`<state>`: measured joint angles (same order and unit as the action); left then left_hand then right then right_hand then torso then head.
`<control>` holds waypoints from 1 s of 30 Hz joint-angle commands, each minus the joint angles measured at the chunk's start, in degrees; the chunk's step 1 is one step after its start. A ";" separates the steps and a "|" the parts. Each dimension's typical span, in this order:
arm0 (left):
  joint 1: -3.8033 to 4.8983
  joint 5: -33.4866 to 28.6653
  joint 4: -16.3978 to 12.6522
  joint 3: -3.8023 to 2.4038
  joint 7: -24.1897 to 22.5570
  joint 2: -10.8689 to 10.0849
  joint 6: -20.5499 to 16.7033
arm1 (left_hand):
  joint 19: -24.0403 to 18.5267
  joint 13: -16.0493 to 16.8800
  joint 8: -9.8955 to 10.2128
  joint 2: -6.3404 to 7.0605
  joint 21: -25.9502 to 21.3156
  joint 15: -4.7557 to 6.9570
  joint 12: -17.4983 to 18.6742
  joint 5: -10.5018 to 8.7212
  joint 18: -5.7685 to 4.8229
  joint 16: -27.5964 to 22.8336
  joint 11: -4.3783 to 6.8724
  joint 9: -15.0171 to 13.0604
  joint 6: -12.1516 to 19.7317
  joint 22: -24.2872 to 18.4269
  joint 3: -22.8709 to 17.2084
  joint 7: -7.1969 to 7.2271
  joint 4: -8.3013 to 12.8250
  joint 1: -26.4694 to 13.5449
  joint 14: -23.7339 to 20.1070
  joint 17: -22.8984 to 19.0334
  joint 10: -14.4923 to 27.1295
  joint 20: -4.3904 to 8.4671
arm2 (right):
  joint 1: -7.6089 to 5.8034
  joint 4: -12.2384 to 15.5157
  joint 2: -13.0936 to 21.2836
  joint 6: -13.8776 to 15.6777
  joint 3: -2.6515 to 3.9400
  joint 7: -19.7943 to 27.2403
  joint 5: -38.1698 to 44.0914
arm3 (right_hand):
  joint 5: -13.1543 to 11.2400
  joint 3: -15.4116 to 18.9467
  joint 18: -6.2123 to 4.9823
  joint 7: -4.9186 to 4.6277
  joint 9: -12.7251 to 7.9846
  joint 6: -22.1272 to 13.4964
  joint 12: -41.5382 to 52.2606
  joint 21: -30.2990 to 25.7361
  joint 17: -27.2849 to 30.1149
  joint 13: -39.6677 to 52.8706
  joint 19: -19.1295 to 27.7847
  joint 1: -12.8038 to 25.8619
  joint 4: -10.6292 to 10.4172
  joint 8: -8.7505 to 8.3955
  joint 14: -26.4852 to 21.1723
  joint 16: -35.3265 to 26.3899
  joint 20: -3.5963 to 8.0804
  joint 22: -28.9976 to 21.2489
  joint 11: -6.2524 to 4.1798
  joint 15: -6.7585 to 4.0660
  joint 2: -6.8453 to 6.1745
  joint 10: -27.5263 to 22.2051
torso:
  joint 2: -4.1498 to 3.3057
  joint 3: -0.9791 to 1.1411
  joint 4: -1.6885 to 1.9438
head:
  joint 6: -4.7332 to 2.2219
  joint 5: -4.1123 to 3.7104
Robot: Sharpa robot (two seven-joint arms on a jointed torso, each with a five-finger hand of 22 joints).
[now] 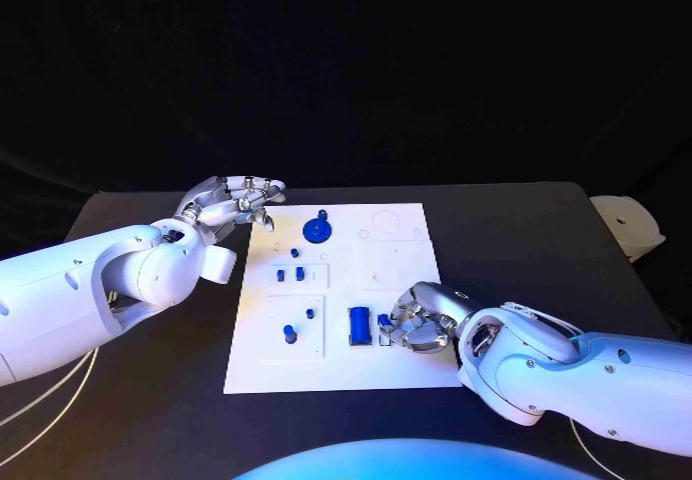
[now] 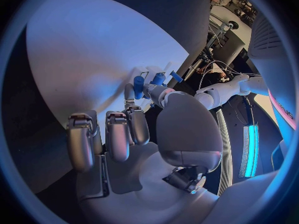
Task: Assemble the parts on the task board
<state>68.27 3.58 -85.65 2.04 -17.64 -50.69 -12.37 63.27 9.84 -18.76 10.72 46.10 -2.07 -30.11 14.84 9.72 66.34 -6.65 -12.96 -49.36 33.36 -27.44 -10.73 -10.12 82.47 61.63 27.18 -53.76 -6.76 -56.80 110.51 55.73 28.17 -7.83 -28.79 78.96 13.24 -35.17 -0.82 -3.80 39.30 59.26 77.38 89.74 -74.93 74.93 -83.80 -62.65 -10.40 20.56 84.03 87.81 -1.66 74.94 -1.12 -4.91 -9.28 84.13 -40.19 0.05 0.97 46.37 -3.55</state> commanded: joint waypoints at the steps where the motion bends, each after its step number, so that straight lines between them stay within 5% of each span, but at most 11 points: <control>1: 0.04 -0.24 -0.18 -0.04 -0.23 0.09 0.94 | 0.19 0.09 -0.38 -0.08 -0.33 -0.14 -0.25 0.06 0.89 -0.06 -0.01 -0.05 0.29 -0.10 -0.30 -0.01 -0.06 -0.13 -0.35 -0.06 0.38 -0.29 | 0.10 -0.20 -0.24 -1.50 -0.03 0.20 -1.09 | 0.25 1.34 0.82 0.64 -0.10 0.88 0.41 0.26 -9.44 7.93 -6.20 1.25 -0.68 0.02 4.90 0.17 0.09 15.06 0.00 0.25 -0.18 1.64 | 0.05 -0.01 -0.02 | 0.12 0.01; 9: 0.04 -0.24 -0.18 -0.04 -0.13 0.02 1.00 | 0.23 0.10 -0.43 -0.09 -0.36 -0.14 -0.34 0.05 0.88 -0.04 -0.03 -0.07 0.34 -0.11 -0.41 -0.04 0.05 -0.13 -0.36 -0.09 0.44 -0.27 | 0.12 -0.12 -0.43 -1.71 -0.03 0.22 -0.71 | 0.53 3.78 0.82 0.63 -0.25 1.15 0.48 0.26 -9.49 8.02 -6.20 3.04 -2.26 -0.20 4.91 0.19 0.09 15.06 0.01 0.26 -0.43 1.67 | 0.01 0.01 -0.06 | 0.30 0.12; 18: 0.04 -0.24 -0.19 -0.04 -0.04 -0.04 1.04 | 0.24 0.10 -0.45 -0.10 -0.37 -0.15 -0.36 0.04 0.87 -0.04 -0.05 -0.08 0.35 -0.12 -0.42 -0.06 0.04 -0.19 -0.36 -0.11 0.46 -0.27 | 0.12 0.00 -0.33 -1.22 -0.03 0.38 0.30 | 5.53 9.81 0.82 0.66 -0.51 1.57 0.40 0.26 -9.42 8.08 -6.20 5.31 -5.87 -0.69 4.89 0.15 0.12 15.06 0.00 0.24 -1.21 1.65 | 0.03 0.01 -0.05 | 0.40 0.08; 30: 0.04 -0.24 -0.19 -0.04 0.00 -0.13 0.99 | 0.25 0.10 -0.46 -0.10 -0.39 -0.16 -0.38 0.04 0.87 -0.03 -0.06 -0.08 0.38 -0.13 -0.44 -0.07 0.02 -0.27 -0.37 -0.12 0.50 -0.28 | 0.12 0.21 0.11 -0.97 -0.02 0.72 1.20 | 3.88 12.63 0.82 0.73 -0.62 1.63 0.32 0.26 -9.38 8.08 -6.20 6.61 -6.25 -0.92 4.88 0.13 0.13 15.06 -0.04 0.21 -1.19 1.62 | 0.00 0.02 -0.06 | 0.50 0.06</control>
<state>68.27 3.58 -85.67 2.04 -17.44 -50.85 -12.26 63.27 9.88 -18.99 10.72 46.09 -2.07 -30.11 14.84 9.72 66.34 -6.65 -12.99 -49.36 33.30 -27.44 -10.73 -10.12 82.47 61.63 27.14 -53.76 -6.76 -56.74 110.51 55.82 27.67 -7.85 -28.85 78.96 17.42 -22.83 -0.82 -2.70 38.65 60.78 77.60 89.74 -74.92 74.92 -83.80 -56.71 -16.59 19.82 84.03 87.81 -1.66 74.91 -1.12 -4.92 -10.57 84.14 -40.16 0.08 0.92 46.84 -3.51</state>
